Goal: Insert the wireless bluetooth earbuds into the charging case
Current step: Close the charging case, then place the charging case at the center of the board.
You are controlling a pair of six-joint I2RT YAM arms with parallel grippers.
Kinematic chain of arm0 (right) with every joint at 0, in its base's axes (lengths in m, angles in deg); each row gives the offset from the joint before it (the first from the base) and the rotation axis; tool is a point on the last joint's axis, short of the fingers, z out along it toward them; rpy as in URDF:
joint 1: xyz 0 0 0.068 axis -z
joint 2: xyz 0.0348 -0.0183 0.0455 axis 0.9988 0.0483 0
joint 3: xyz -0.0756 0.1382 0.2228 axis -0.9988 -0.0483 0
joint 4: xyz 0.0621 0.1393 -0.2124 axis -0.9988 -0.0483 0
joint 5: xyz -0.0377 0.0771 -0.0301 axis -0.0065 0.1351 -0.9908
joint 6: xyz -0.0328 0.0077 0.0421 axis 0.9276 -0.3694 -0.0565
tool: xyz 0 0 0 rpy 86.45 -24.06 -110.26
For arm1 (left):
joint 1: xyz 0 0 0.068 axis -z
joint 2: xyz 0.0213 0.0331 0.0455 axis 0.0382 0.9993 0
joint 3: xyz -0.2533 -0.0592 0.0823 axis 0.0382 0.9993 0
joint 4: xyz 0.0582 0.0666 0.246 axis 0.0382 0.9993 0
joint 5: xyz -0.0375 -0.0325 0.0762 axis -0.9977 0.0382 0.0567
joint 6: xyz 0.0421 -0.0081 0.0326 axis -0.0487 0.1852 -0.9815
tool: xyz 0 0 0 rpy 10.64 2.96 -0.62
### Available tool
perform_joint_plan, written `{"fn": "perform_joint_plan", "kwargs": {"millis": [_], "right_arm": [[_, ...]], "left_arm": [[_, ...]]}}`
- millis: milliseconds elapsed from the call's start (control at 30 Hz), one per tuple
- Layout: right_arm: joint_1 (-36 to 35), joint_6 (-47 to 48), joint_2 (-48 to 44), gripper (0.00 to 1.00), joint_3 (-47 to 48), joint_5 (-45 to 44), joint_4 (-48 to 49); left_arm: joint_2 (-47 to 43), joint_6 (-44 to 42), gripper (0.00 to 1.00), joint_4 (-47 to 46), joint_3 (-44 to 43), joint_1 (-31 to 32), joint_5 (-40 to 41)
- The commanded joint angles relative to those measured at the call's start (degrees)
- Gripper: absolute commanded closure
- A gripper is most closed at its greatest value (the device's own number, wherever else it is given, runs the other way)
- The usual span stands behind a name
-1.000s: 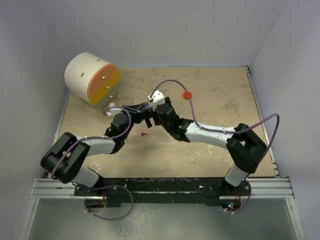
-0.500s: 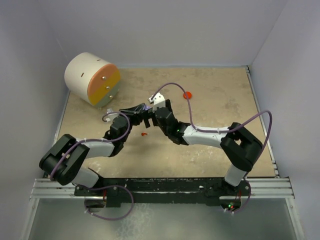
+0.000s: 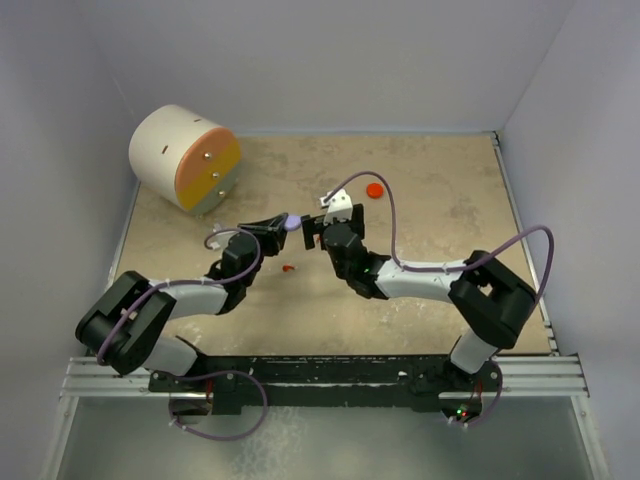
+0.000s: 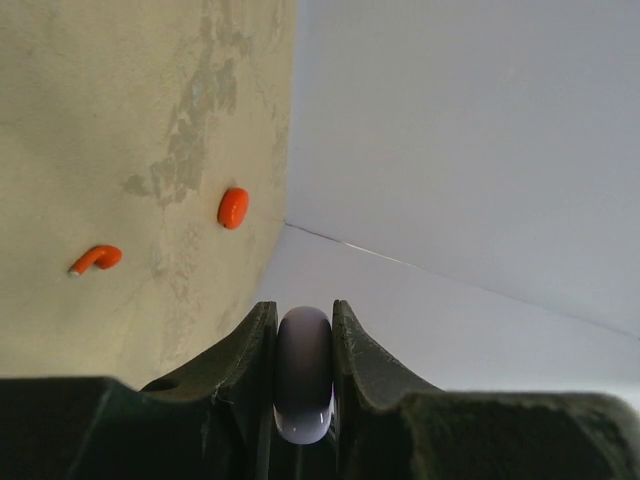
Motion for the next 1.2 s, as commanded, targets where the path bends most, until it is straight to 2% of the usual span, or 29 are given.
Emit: {"fn": "perform_joint_plan", "kwargs": {"millis": [0,200,333,533,700,933,1167], "right_arm": [[0.21,-3.84,-3.27,0.00,-1.04,-5.08,0.44],[0.36,-8.03,-8.55,0.00,-5.13,-2.94,-0.40],[1.56,-8.25,-9.92,0.00,-6.54,-1.07,-0.07],[3.65,-9.60,-11.76,0.00,-7.45,2.65,-1.43],[5.14,-9.77,-15.27,0.00,-8.47,7.14,-0.66],[9.01,-9.39,-14.23,0.00,-6.04,11.51,-3.25],[12.85,-8.06,-8.97,0.00,0.28,15.33,-7.13]], "left_arm": [[-1.13,-3.19,1.00,6.41,-2.00,-0.19,3.39],[0.86,-12.59,1.00,12.24,-5.66,-3.44,4.25],[4.70,-17.98,1.00,11.92,-7.13,-4.43,4.02],[15.54,-18.02,1.00,-0.86,-5.62,-5.95,-0.86],[25.37,-16.94,1.00,-18.34,-4.60,-6.45,-5.34],[31.82,-17.50,1.00,-25.04,-5.10,-6.60,-6.84],[31.65,-19.62,0.74,-21.82,-5.39,-7.53,-6.70]]}}
